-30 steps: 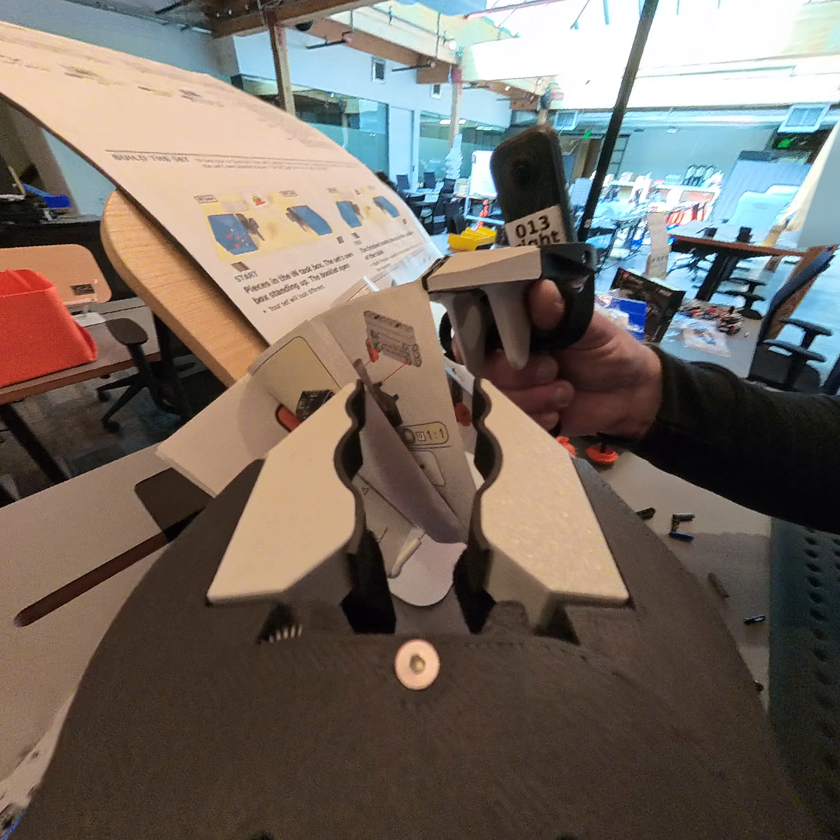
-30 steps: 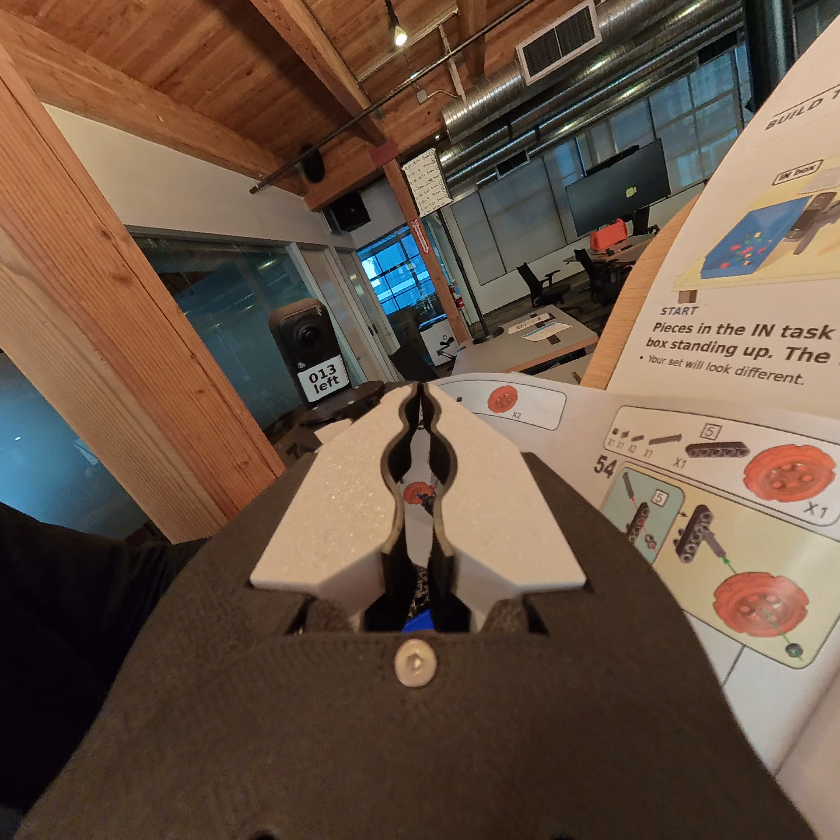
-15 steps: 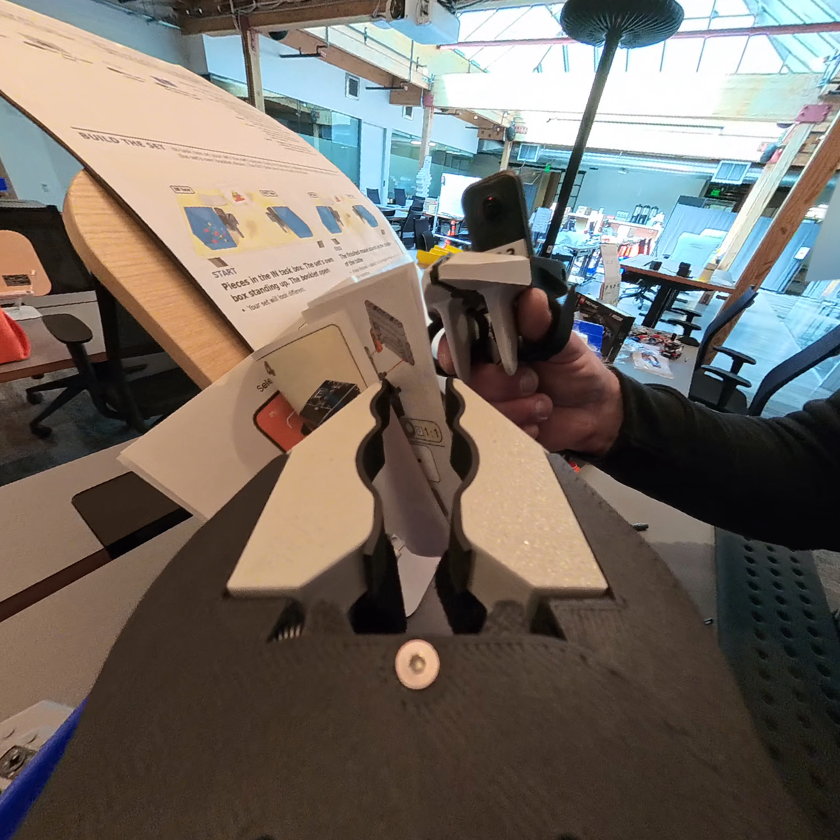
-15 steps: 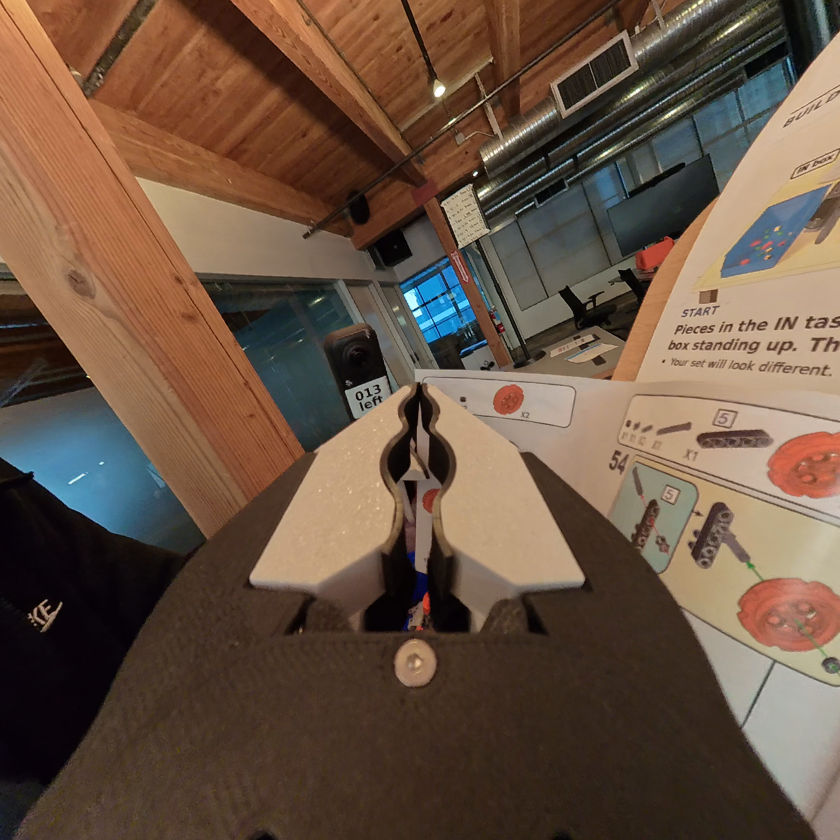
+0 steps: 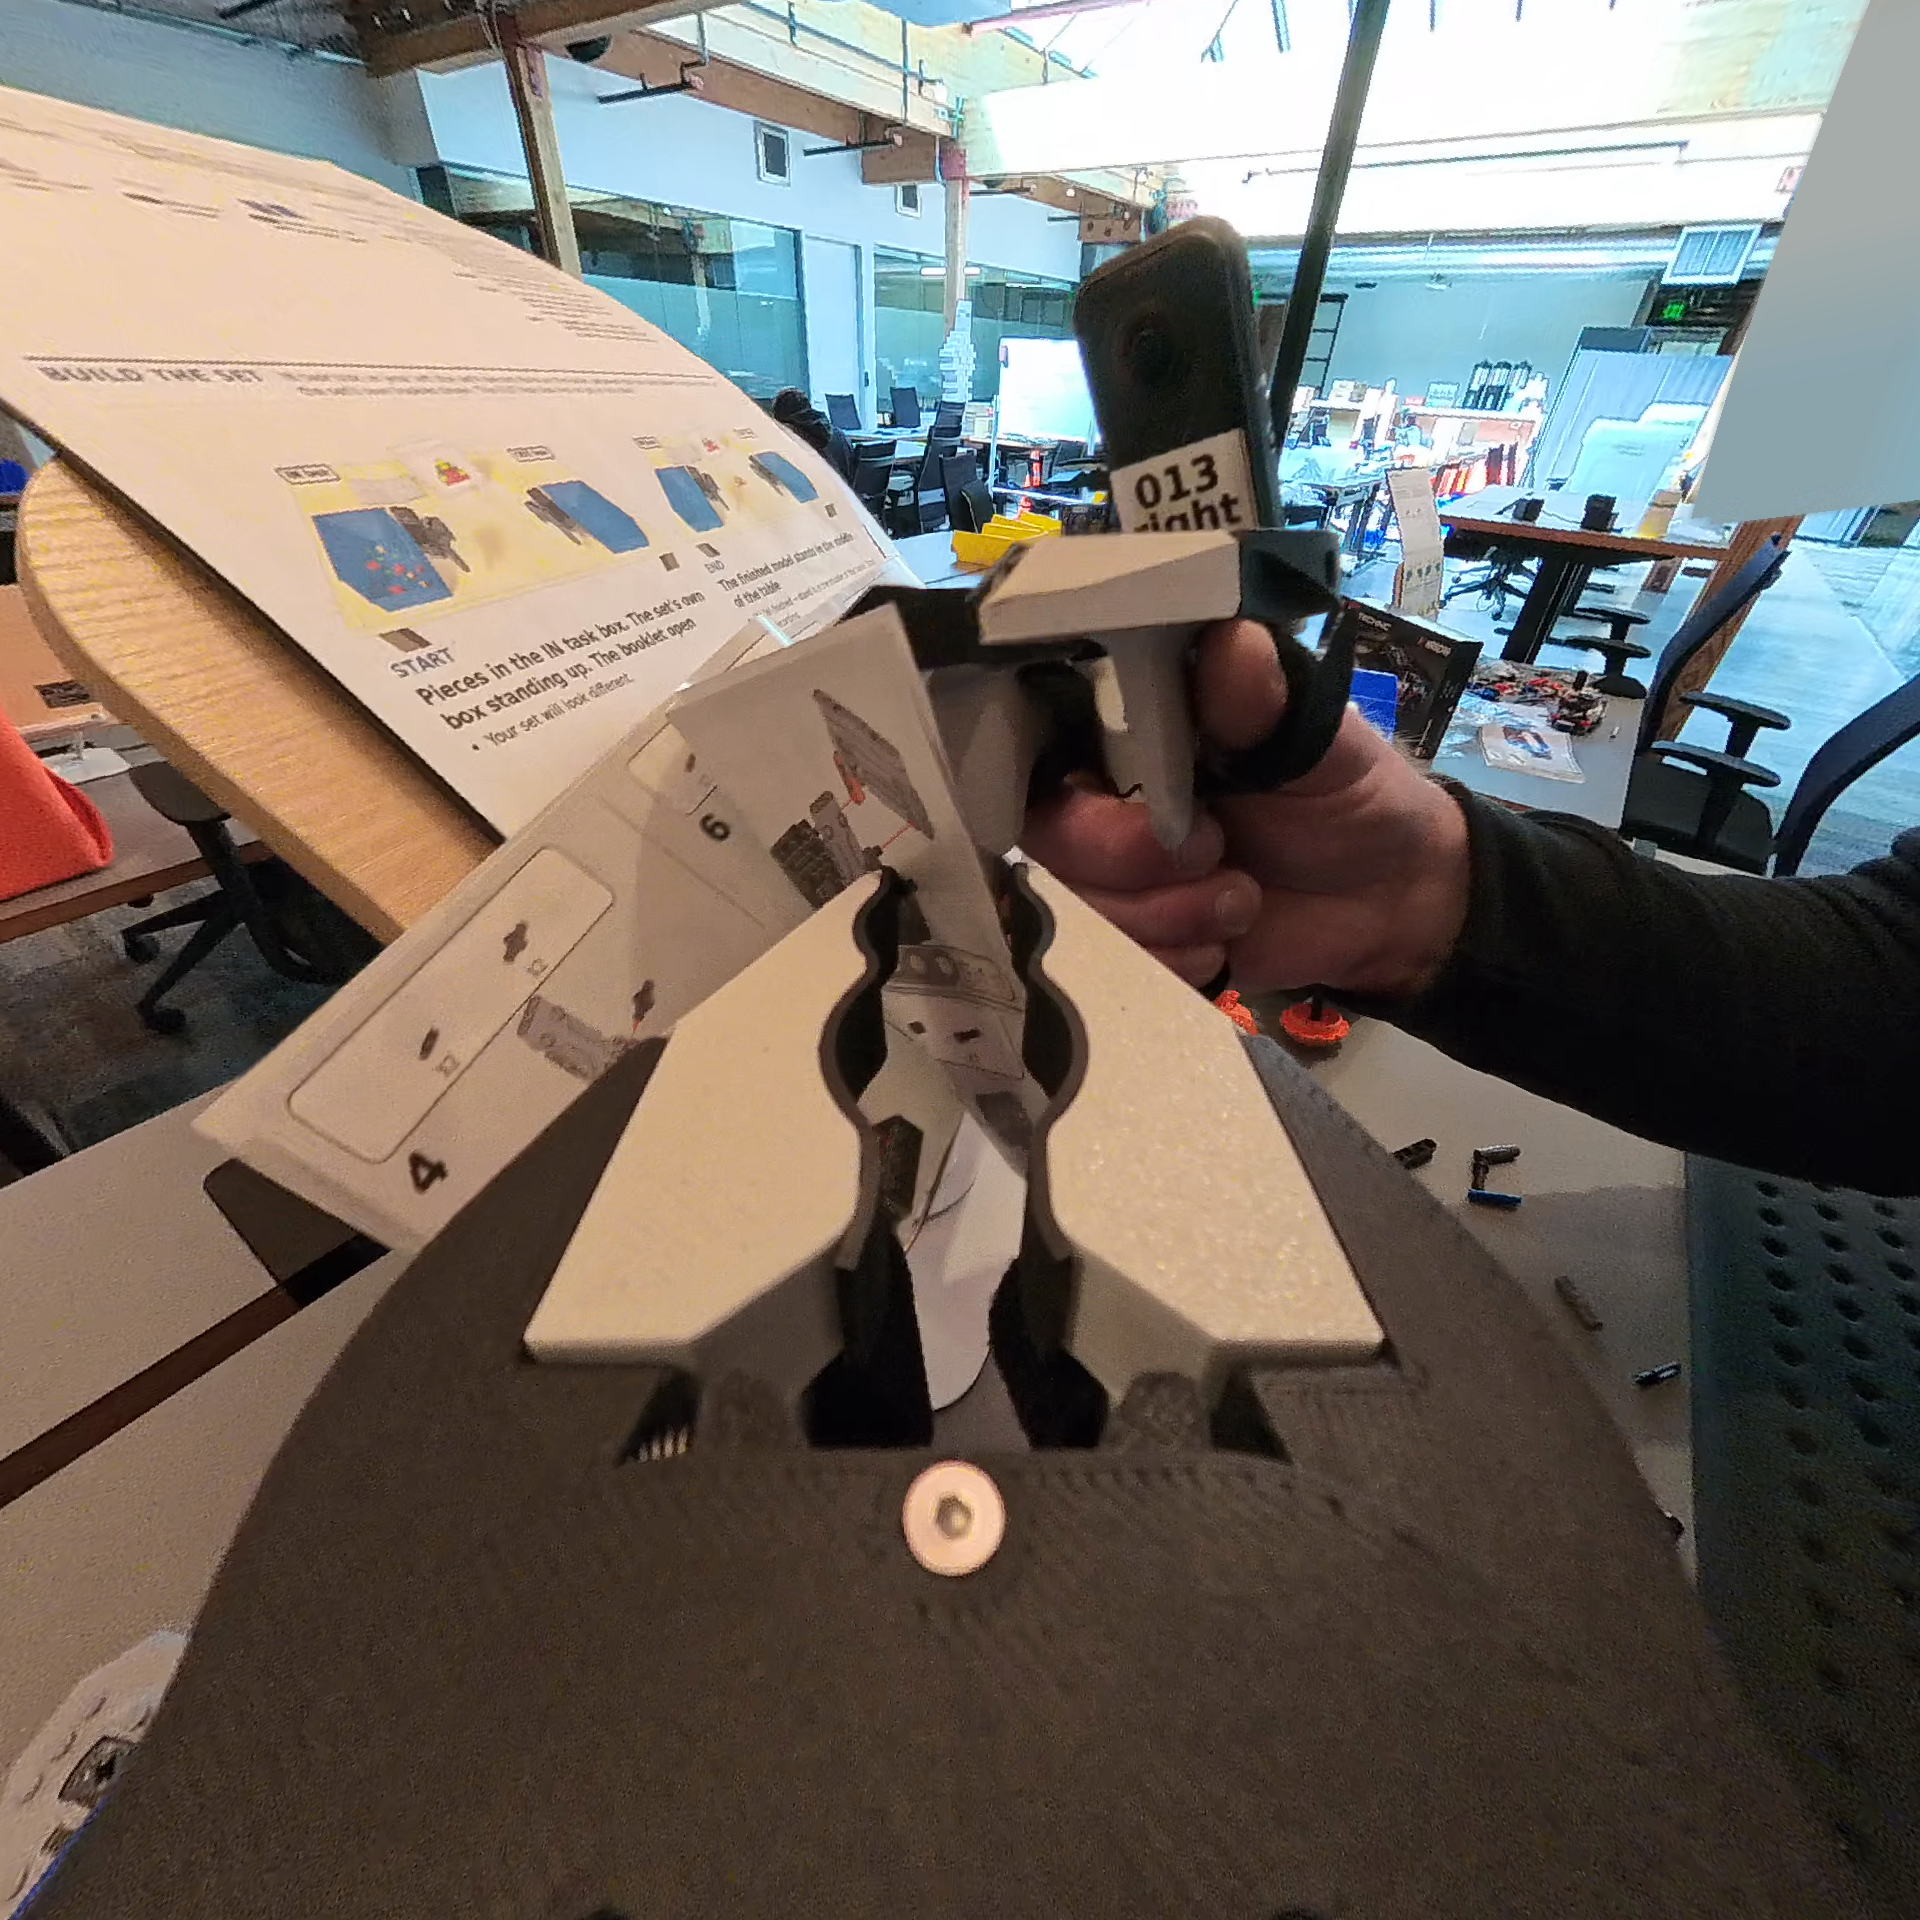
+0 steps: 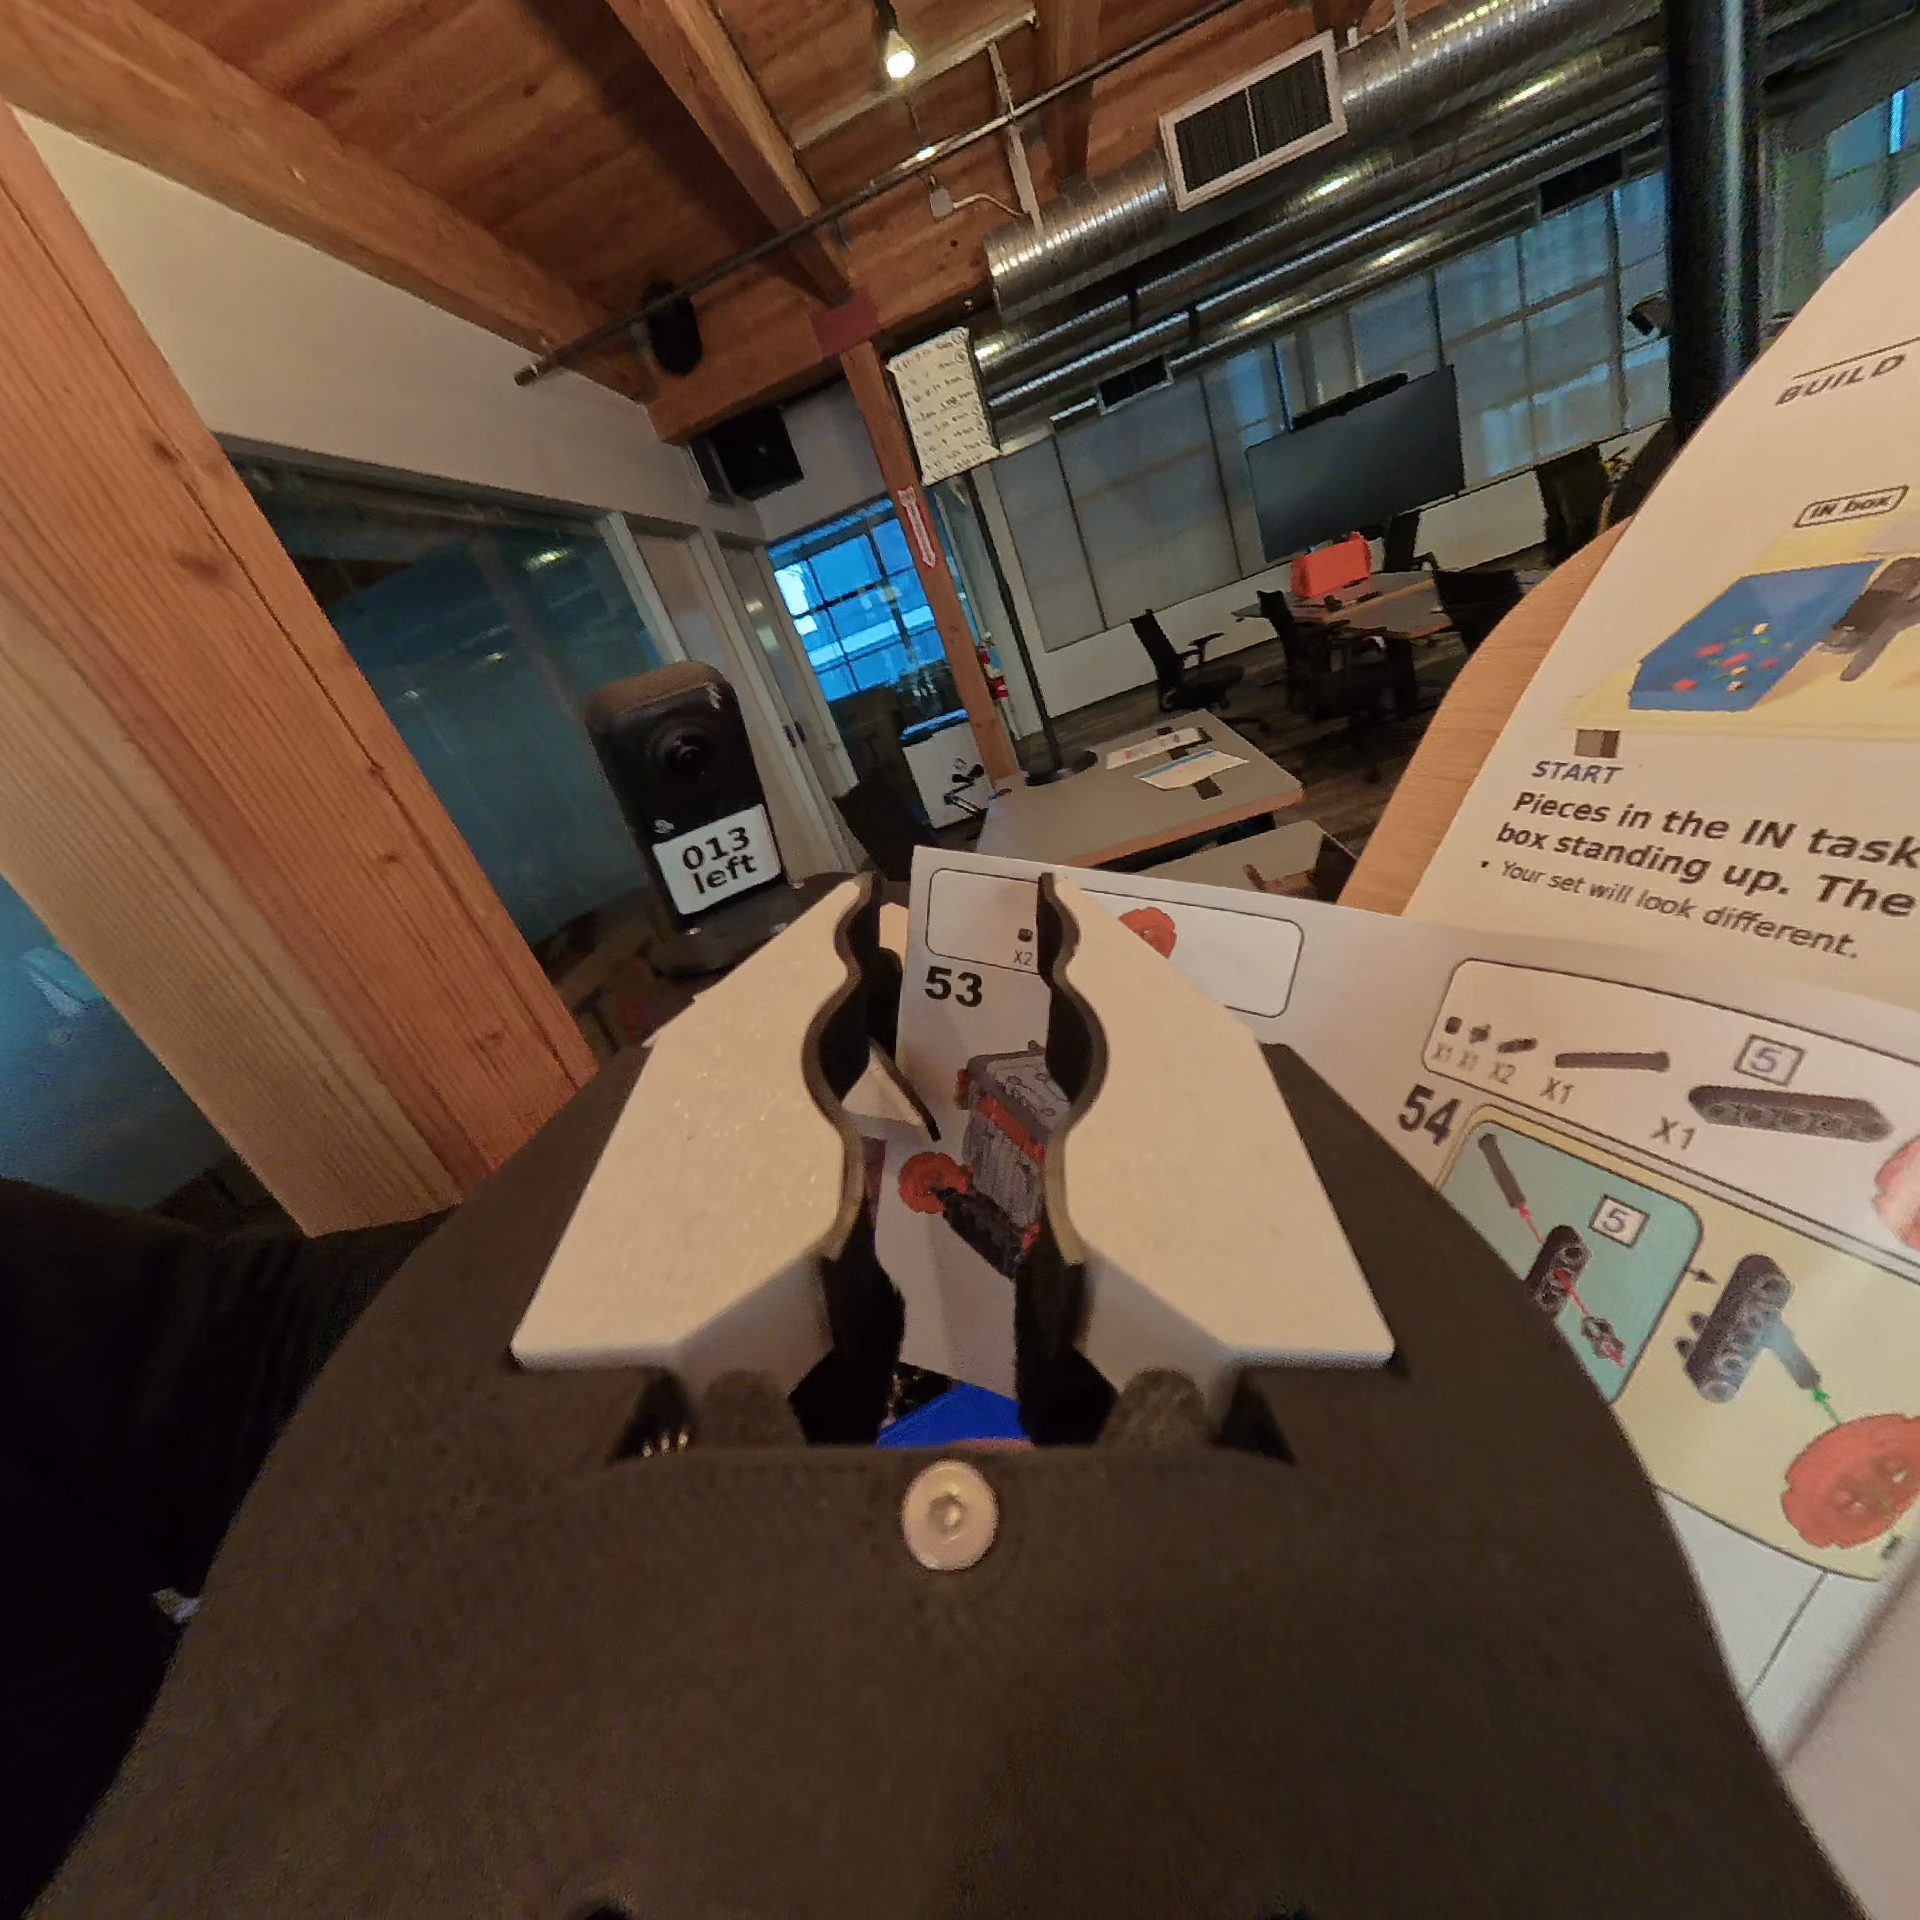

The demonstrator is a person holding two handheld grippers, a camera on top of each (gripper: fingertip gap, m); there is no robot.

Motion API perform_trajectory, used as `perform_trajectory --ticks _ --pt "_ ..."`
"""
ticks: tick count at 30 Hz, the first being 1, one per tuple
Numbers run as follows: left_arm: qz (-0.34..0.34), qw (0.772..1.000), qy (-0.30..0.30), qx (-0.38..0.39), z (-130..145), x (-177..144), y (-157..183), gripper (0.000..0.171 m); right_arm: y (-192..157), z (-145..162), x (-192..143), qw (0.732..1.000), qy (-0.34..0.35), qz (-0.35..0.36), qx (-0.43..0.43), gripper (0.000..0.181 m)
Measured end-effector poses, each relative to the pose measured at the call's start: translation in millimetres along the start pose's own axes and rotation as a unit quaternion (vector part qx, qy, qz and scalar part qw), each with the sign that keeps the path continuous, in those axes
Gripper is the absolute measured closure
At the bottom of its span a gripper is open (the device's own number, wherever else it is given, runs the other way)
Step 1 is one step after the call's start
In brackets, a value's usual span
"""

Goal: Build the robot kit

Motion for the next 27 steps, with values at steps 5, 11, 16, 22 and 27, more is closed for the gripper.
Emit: perform_trajectory --ticks 5,11,16,22,27 --pt "0.007 1.000 0.000 0.010 -2 3 3 0.153 -3 0 -1 0.999 -0.014 0.027 -0.024 0.156" --pt "0.004 0.999 -0.014 0.029 -5 7 7 0.154 -7 1 0 0.996 -0.029 0.058 -0.056 0.155" --pt "0.010 0.999 -0.015 0.038 -7 10 11 0.154 -7 4 1 0.993 -0.038 0.085 -0.077 0.165" --pt "0.026 0.999 -0.006 0.024 -5 12 13 0.155 -3 5 -1 0.990 -0.044 0.102 -0.091 0.181" --pt "0.040 0.999 0.006 -0.002 -1 12 10 0.157 0 4 -6 0.983 -0.060 0.133 -0.113 0.181"
Point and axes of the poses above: each gripper's, where its closed fingertips meet, x out along the fingers, z out of its underside, y = z × x across the jaws, the point moved 9 cm from there along -x, back along the fingers, and after that the axes turned 2 degrees about x, right-handed, at the moved point
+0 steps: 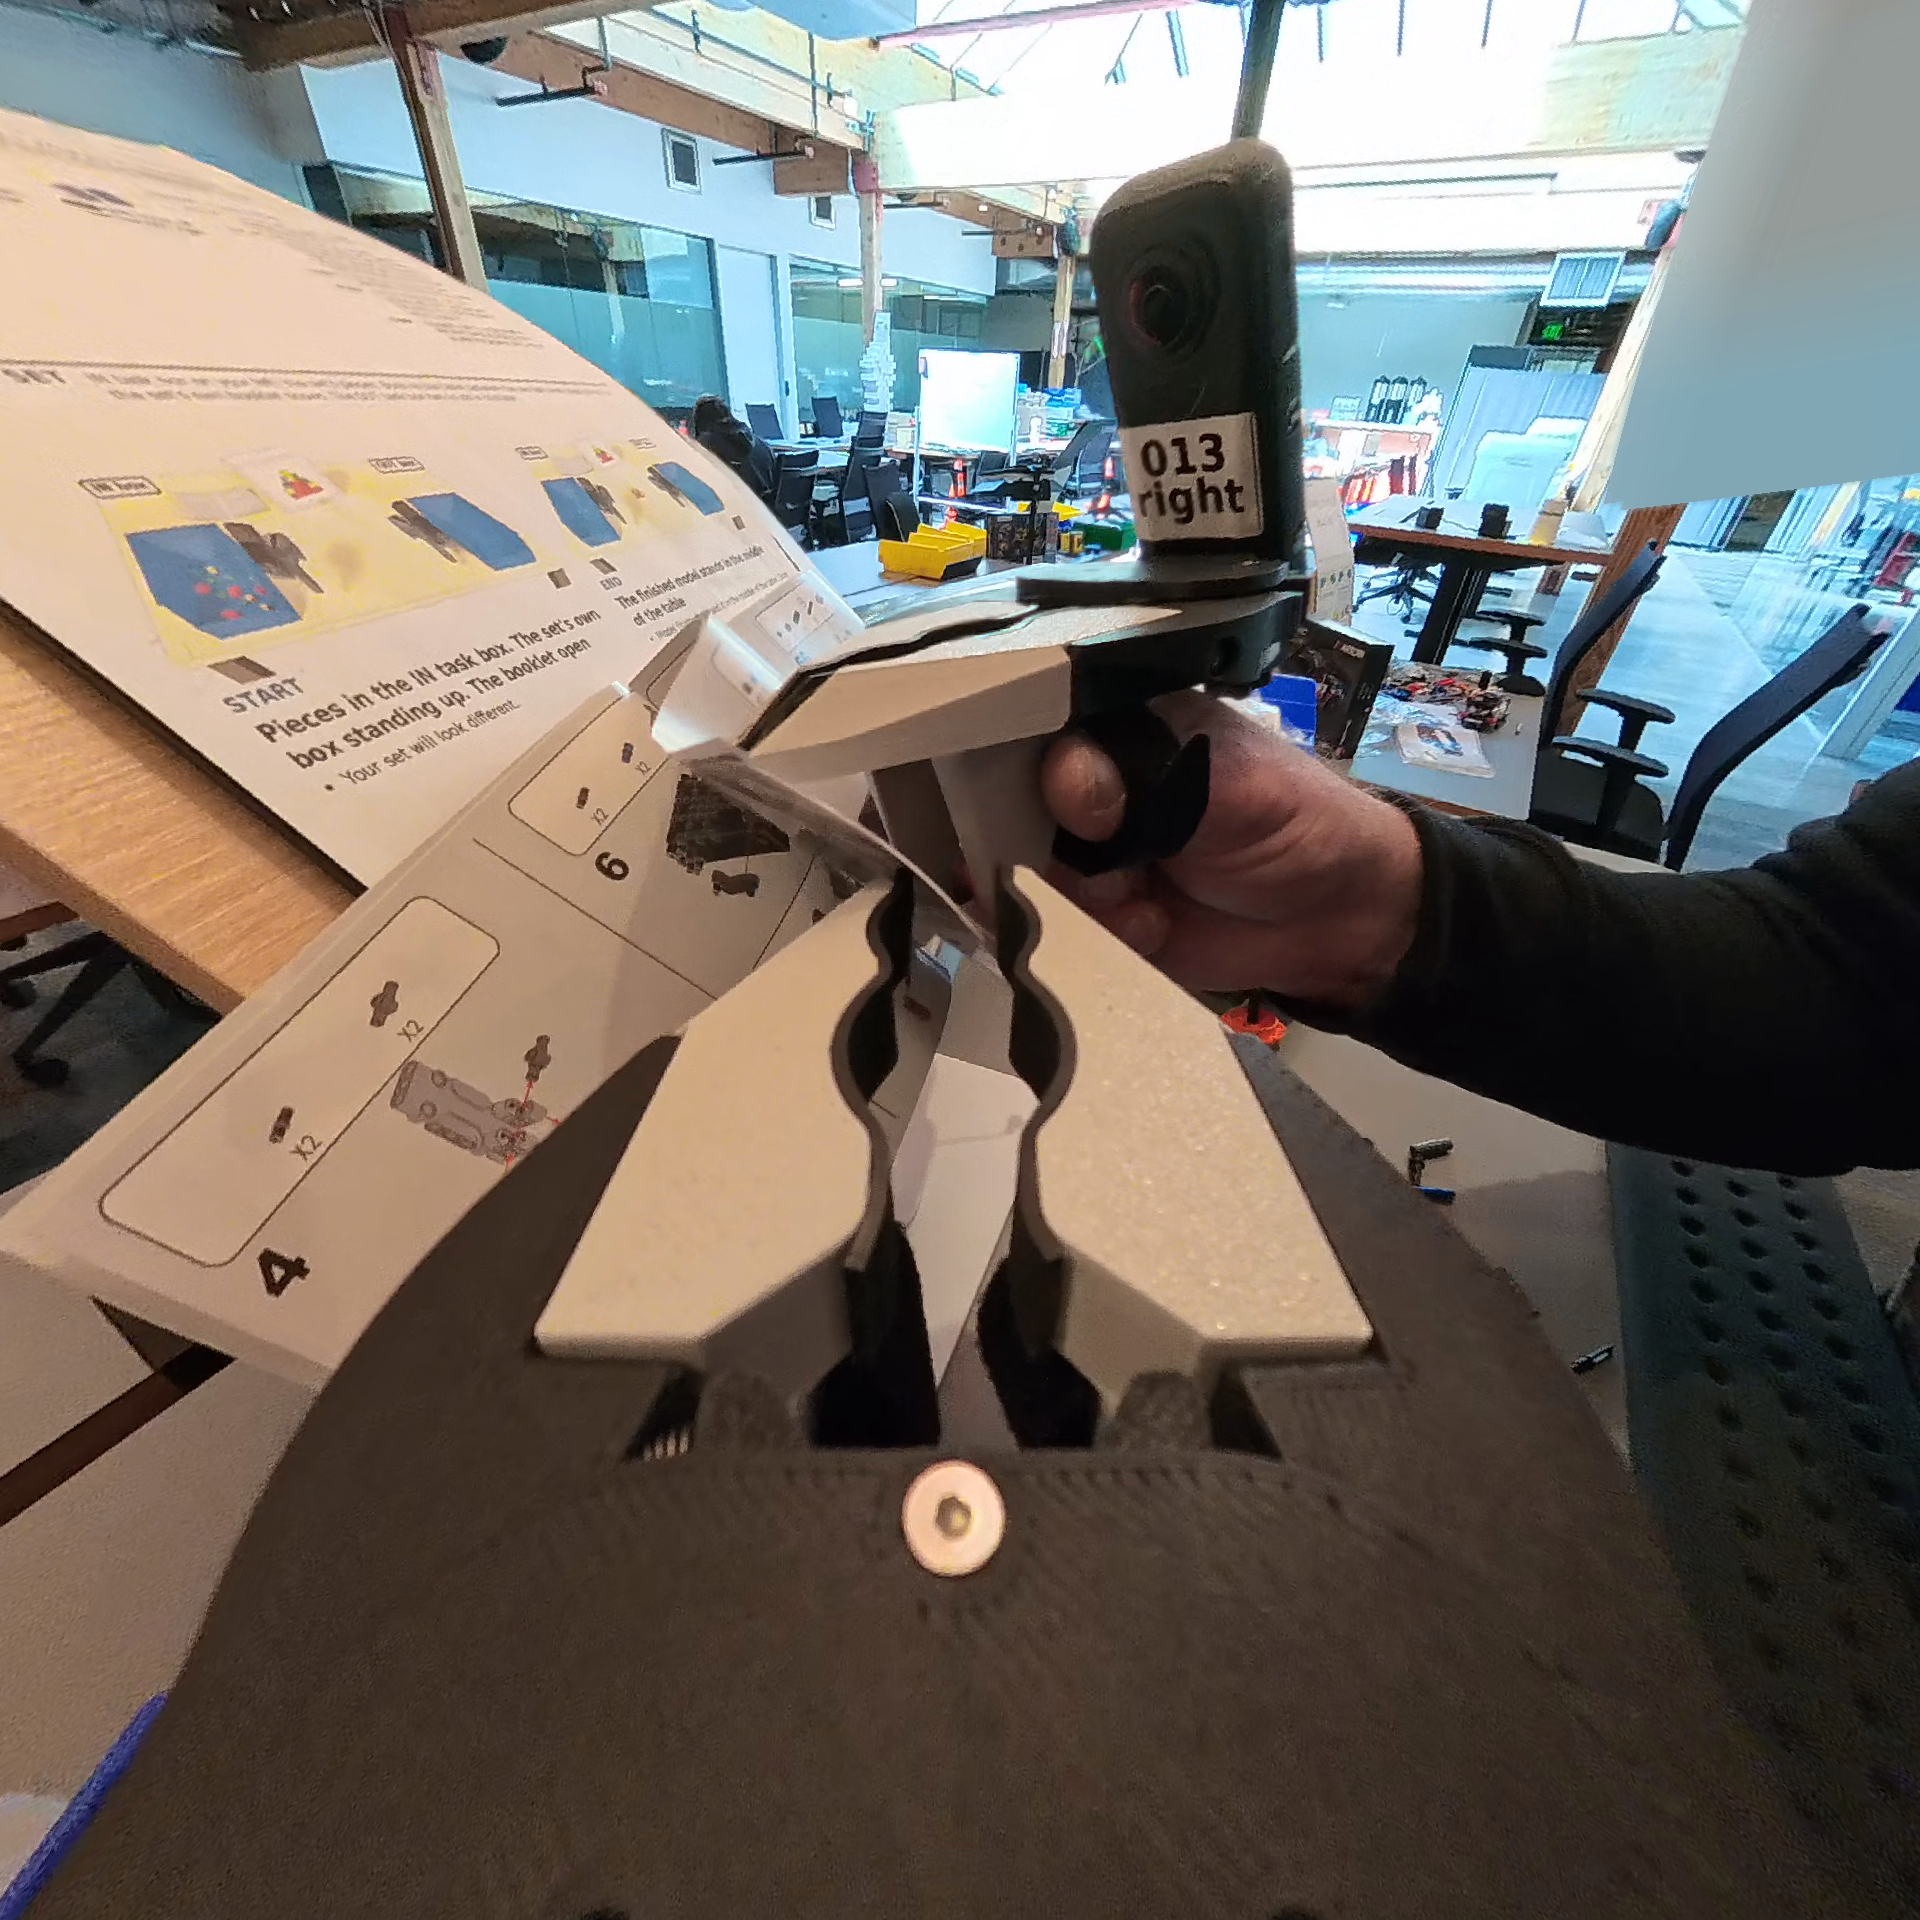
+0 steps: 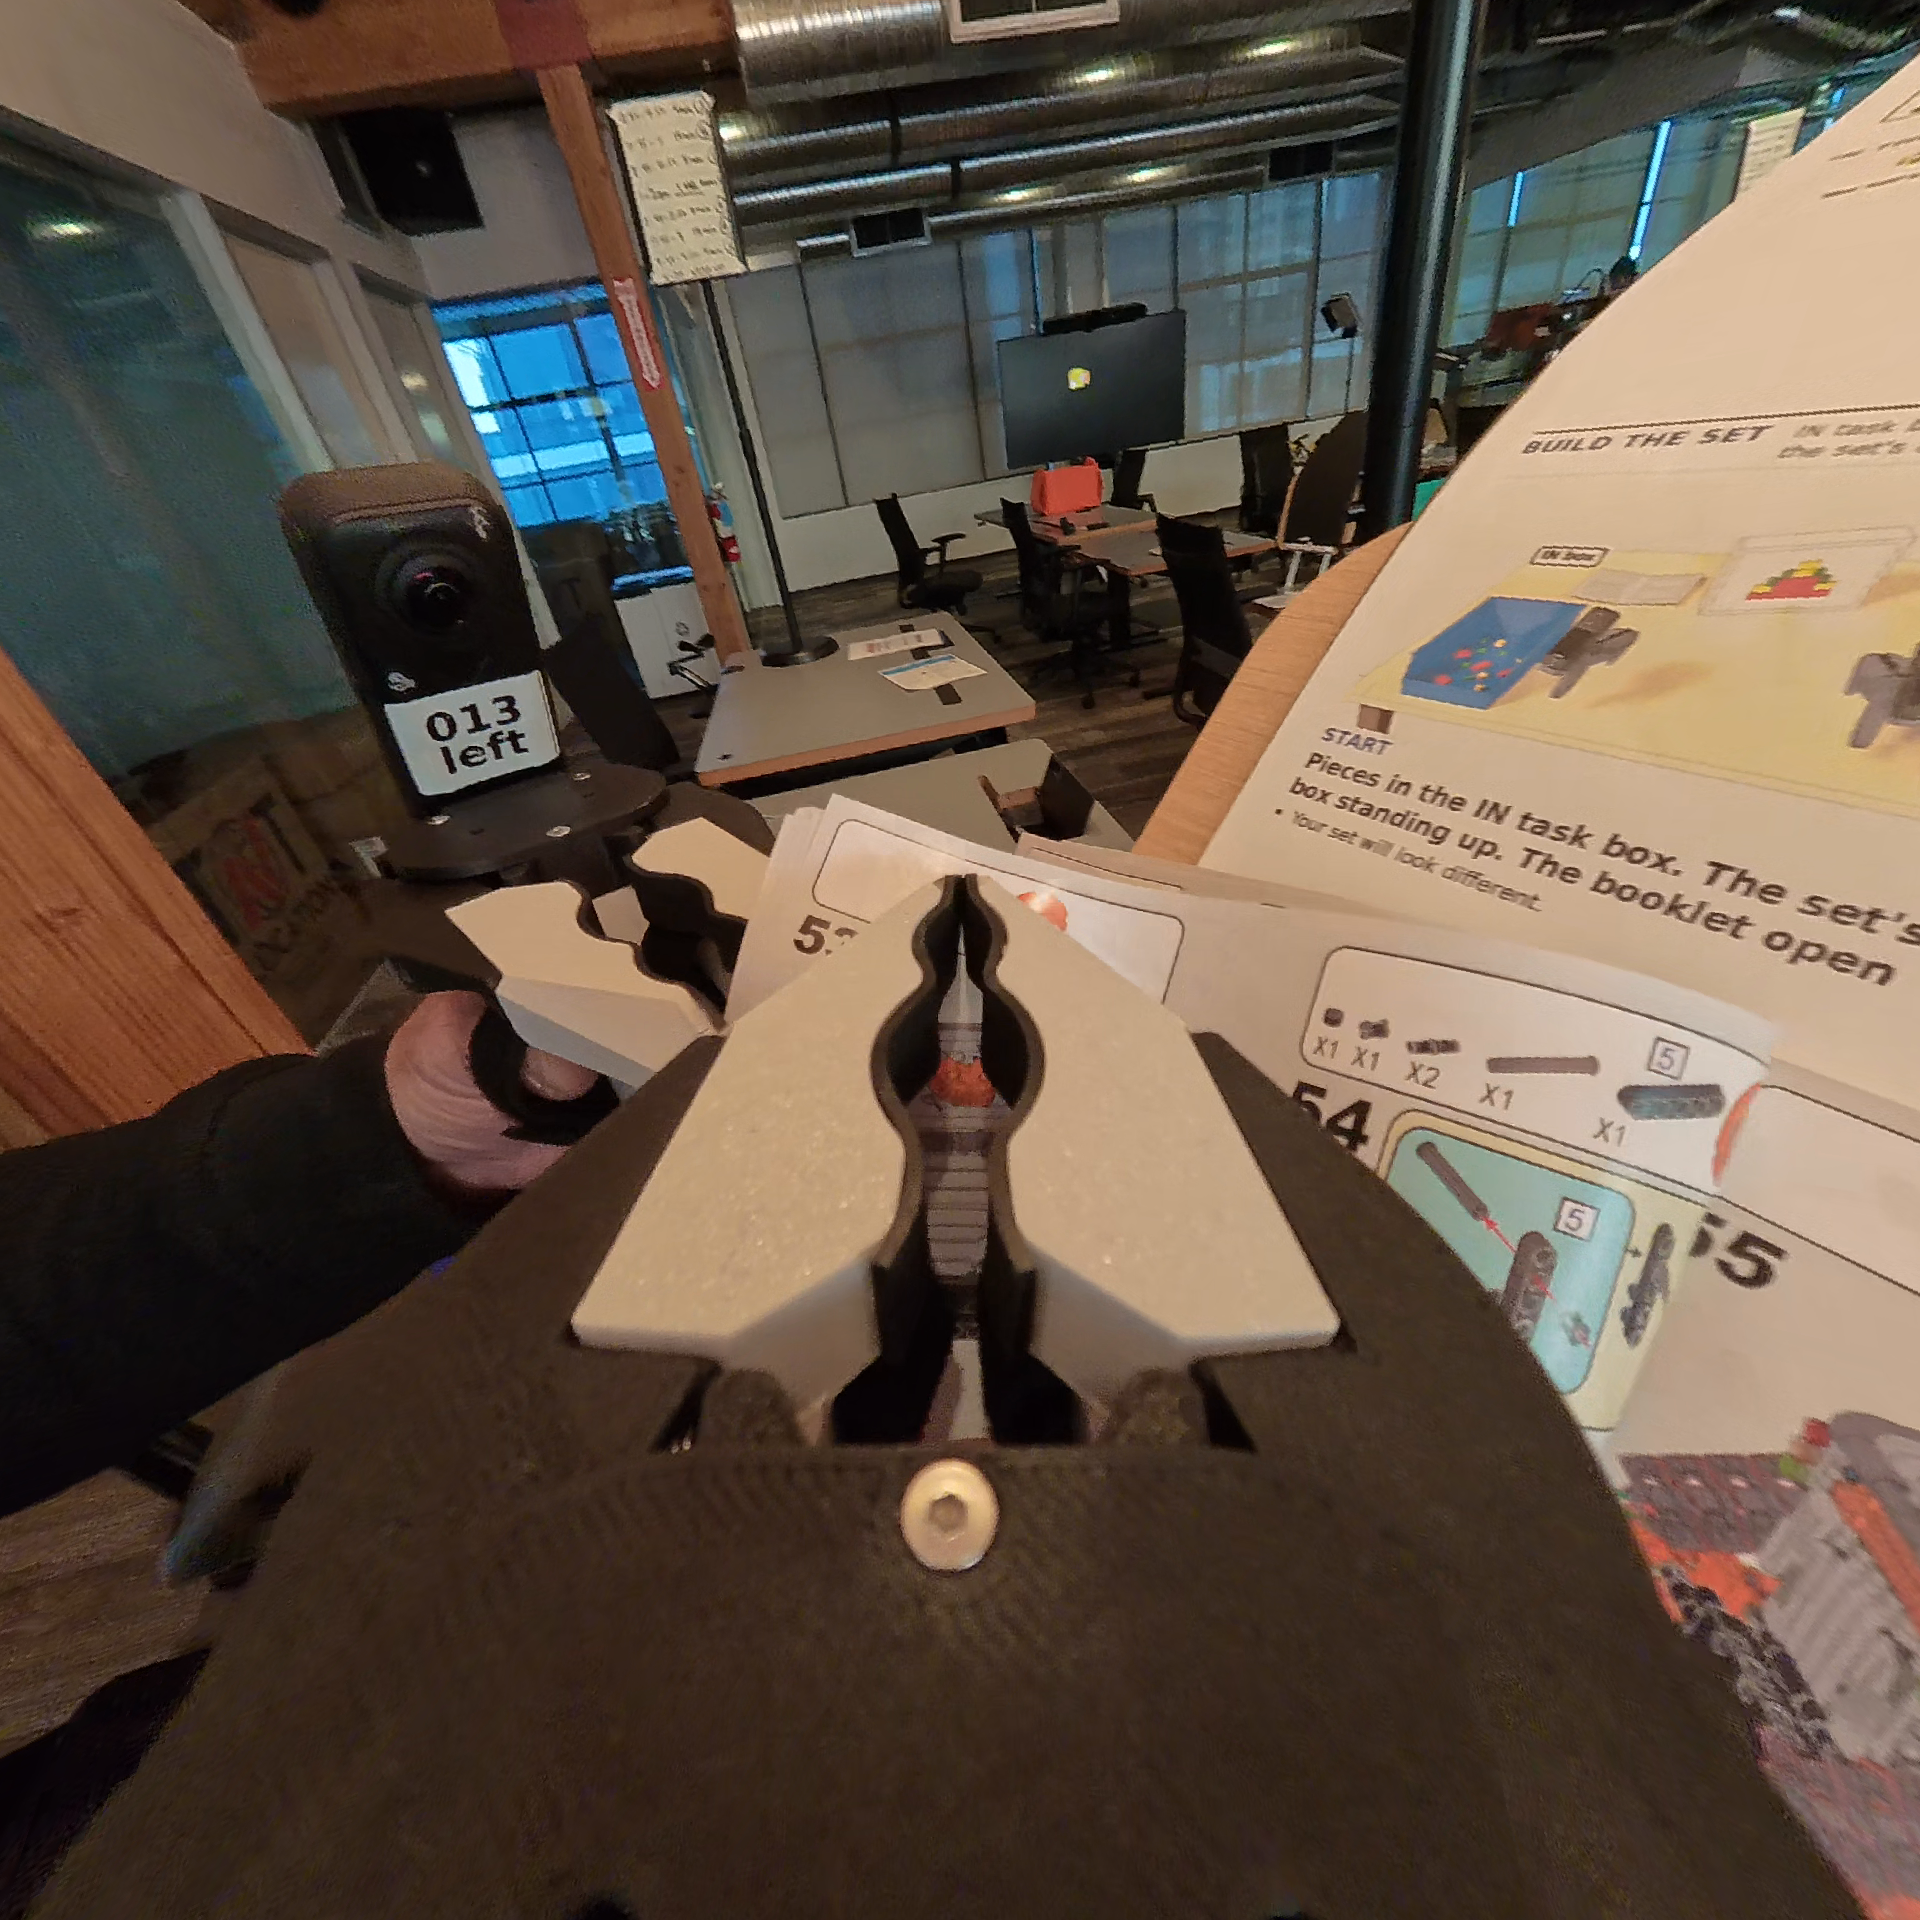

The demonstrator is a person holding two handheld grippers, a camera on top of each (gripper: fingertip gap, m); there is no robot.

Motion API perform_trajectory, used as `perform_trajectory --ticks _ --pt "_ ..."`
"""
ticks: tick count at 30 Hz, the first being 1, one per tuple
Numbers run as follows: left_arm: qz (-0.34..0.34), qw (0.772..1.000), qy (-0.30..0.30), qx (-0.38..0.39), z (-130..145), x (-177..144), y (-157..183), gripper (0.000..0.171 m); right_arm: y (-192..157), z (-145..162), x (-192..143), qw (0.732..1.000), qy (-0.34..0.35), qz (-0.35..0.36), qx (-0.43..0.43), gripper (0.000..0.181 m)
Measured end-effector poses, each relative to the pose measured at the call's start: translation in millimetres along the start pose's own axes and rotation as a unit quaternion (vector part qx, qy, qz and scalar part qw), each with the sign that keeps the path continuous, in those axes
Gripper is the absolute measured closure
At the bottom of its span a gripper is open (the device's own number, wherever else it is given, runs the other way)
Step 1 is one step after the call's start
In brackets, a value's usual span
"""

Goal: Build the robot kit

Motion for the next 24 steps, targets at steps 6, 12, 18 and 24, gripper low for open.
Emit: perform_trajectory --ticks 6,12,18,24 --pt "0.027 0.999 0.023 -0.041 4 1 -4 0.161 6 -1 -7 1.000 -0.010 0.028 -0.007 0.181" --pt "0.056 0.994 0.054 -0.078 5 0 -8 0.167 16 -2 -20 0.996 -0.037 0.079 -0.024 0.181" --pt "0.066 0.990 0.065 -0.105 4 3 -11 0.171 14 -6 -40 0.987 -0.058 0.117 -0.097 0.179" --pt "0.087 0.983 0.086 -0.137 -2 12 -11 0.171 -34 7 -71 0.974 -0.094 0.026 -0.205 0.142"
Point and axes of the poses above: each gripper's, where its closed fingertips meet, x out along the fingers, z out of its underside, y = z × x across the jaws, the point moved 9 cm from there along -x, back along the fingers, and after that the axes turned 2 degrees about x, right-handed, at the moved point
